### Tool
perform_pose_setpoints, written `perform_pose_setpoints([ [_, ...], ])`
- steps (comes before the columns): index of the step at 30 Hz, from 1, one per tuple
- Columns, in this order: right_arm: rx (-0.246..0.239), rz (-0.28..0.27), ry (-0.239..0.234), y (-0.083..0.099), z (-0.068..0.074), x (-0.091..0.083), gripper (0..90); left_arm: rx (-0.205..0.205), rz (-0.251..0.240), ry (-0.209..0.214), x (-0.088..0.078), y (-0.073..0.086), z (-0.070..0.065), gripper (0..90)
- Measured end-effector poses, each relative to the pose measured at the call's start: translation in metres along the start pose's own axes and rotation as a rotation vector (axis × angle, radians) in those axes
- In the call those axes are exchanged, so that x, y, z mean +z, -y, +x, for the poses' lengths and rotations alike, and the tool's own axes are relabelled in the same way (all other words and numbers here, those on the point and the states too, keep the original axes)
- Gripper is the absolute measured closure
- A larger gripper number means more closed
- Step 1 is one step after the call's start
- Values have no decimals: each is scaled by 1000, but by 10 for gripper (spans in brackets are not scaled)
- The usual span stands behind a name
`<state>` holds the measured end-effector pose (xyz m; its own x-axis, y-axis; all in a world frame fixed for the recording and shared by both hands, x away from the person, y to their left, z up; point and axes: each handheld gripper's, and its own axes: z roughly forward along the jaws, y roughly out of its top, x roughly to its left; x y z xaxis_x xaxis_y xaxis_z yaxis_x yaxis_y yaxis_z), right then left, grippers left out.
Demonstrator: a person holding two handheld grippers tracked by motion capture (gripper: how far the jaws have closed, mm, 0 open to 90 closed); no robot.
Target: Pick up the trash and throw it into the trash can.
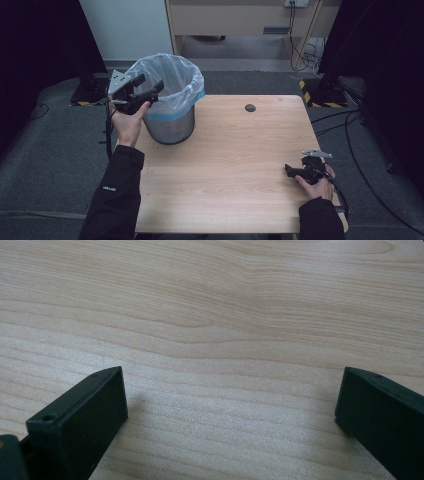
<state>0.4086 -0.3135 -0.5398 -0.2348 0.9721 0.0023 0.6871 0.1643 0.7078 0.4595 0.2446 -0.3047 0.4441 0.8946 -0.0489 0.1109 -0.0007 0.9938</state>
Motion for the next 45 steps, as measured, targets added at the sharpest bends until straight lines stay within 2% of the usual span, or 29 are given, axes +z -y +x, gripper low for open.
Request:
perform_pose_setpoints([
  [7, 0, 0, 0, 0, 0, 0, 5, 22, -29, 60, -17, -5, -20, 231],
  [12, 0, 0, 0, 0, 0, 0, 5, 38, -37, 67, -26, -4, -28, 214],
  [14, 0, 0, 0, 0, 0, 0, 4, 40, -37, 81, -30, -3, -33, 211],
  [15, 0, 0, 0, 0, 0, 0, 5, 39, -37, 106, -34, 0, -38, 209],
  [16, 0, 0, 0, 0, 0, 0, 4, 39, -37, 106, -34, 0, -38, 207],
  [21, 0, 0, 0, 0, 0, 0, 5, 77, -8, 153, -47, 11, -55, 200],
  [27, 0, 0, 0, 0, 0, 0, 4, 95, 15, 178, -57, 22, -63, 191],
  [31, 0, 0, 0, 0, 0, 0, 5, 112, 51, 187, -62, 35, -68, 183],
  [34, 0, 0, 0, 0, 0, 0, 5, 110, 73, 190, -64, 42, -69, 178],
  [35, 0, 0, 1, 0, 0, 0, 4, 119, 101, 188, -67, 50, -68, 176],
  [36, 0, 0, 1, 0, 0, 0, 4, 119, 101, 188, -67, 50, -68, 174],
  [40, 0, 0, 1, 0, 0, 0, 4, 111, 145, 186, -69, 68, -67, 172],
  [41, 0, 0, 1, 0, 0, 0, 5, 112, 179, 186, -70, 79, -67, 170],
  [42, 0, 0, 1, 0, 0, 0, 5, 112, 179, 186, -70, 79, -67, 169],
  [44, 0, 0, 1, 0, 0, 0, 5, 109, 218, 186, -70, 91, -67, 167],
  [45, 0, 0, 2, 0, 0, 0, 5, 114, 261, 185, -72, 103, -67, 165],
])
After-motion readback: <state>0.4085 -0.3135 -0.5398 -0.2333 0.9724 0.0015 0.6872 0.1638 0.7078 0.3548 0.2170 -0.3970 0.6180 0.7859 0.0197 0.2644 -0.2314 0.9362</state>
